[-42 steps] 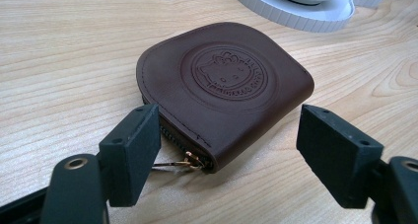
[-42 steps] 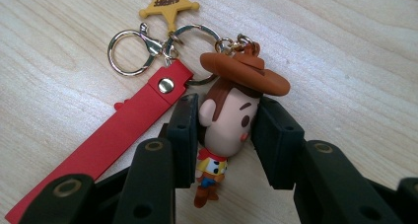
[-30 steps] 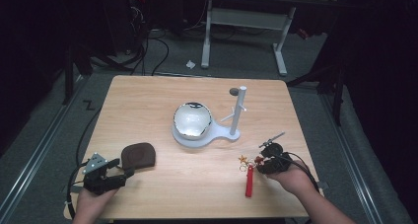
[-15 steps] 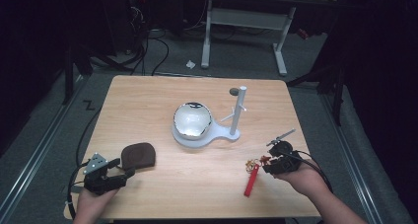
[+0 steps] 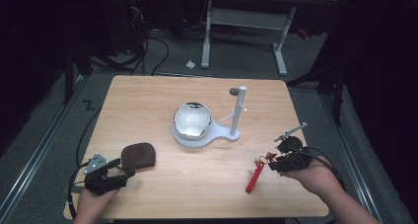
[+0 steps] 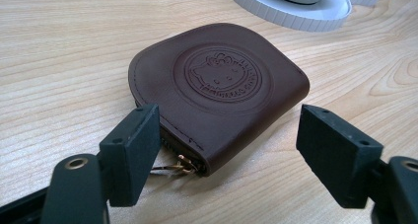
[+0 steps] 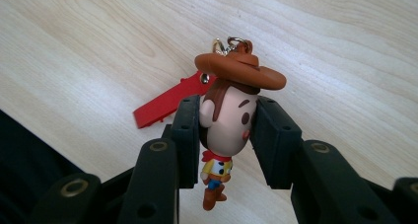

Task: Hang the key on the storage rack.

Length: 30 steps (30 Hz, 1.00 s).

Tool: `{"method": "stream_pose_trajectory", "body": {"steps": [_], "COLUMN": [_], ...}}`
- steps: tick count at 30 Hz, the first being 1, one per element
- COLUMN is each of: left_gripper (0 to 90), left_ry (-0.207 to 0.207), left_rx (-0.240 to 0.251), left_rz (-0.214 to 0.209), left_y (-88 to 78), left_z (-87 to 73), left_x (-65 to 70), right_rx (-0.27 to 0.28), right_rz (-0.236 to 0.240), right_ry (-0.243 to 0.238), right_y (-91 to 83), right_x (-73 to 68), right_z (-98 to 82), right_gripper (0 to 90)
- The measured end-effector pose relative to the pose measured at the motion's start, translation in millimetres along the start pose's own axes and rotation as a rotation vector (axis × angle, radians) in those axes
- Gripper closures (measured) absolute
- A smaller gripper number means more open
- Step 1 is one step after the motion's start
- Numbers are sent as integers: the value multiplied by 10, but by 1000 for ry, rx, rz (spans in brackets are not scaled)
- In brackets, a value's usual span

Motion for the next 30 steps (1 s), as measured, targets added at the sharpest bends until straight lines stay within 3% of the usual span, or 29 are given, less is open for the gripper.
{"method": "stream_pose_trajectory", "body": {"steps": [6, 30], "left_gripper": [254, 252], "left_ry": [0, -19], "left_rx": [1, 23], "left_rz": [0, 1], "left_y": [1, -28], "left_z": [2, 21], "left_x": [-1, -10], "right_rx": [20, 99], "right_rz": [-5, 9], "right_ry": [-4, -14], "right_y": [-179, -501], "right_x": [-8, -30], "right_z": [65, 483], "right_gripper": [655, 656]}}
Point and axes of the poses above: each handheld gripper's, and its own axes: y roughly forward along the jaws, z roughly out of its top, x roughly to its right, the point moved 9 cm from there along y, roughly forward along the jaws, and after that the axes turned 2 degrees about z, right-handed, at the moved point
